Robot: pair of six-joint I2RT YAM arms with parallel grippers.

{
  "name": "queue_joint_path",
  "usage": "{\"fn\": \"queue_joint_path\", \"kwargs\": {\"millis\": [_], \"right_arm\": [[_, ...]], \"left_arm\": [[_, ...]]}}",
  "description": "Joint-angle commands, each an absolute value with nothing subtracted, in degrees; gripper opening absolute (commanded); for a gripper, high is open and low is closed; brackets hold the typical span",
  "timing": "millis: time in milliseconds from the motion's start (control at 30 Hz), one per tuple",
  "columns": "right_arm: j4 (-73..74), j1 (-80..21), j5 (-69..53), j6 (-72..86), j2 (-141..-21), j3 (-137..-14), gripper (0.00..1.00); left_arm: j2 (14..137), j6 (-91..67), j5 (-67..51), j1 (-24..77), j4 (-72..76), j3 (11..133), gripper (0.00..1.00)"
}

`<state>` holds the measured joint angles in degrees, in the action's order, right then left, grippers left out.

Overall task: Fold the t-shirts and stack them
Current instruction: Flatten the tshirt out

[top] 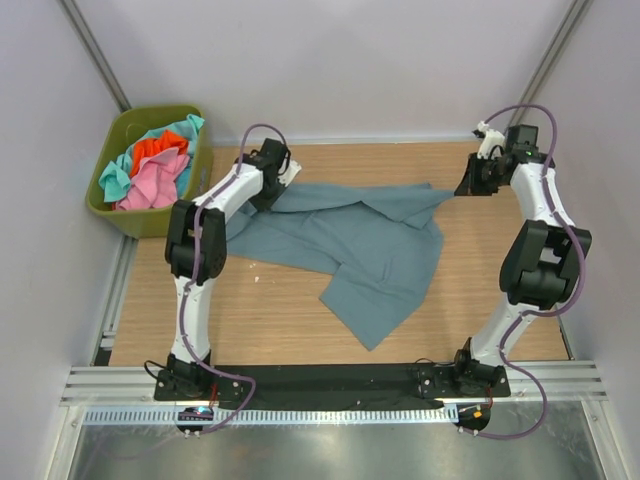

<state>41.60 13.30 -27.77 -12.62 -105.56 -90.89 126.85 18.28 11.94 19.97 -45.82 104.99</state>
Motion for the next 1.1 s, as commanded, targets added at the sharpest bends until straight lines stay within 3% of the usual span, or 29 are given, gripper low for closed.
{"fn": "queue_joint_path", "kwargs": {"millis": [0, 167, 500, 533, 667, 1067], "right_arm": [[39.9, 17.5, -26.4, -11.7, -100.6, -93.0, 0.02], [39.5, 19.3, -27.5, -10.5, -99.7, -90.5, 0.01], [39.0, 19.3, -28.7, -10.2, -98.1, -87.5, 0.01], [39.1, 19.3, -28.7, -10.2, -98.2, -87.4, 0.01], [38.8, 19.2, -29.0, -10.0, -99.0, -87.3, 0.01], [38.1, 19.3, -29.4, -9.8, -101.8, -87.6, 0.02]], "left_arm": [[118.3, 18.1, 11.4, 22.6, -44.8, 109.8, 0.00], [120.1, 18.9, 11.4, 27.1, -47.4, 119.3, 0.00], [127.2, 19.2, 11.6, 32.1, -46.0, 124.8, 0.00], [128.8, 18.9, 11.8, 32.2, -46.1, 125.5, 0.02], [131.7, 19.1, 16.4, 32.8, -45.2, 125.5, 0.36], [118.4, 10.3, 11.6, 32.6, -44.1, 101.4, 0.43]]}}
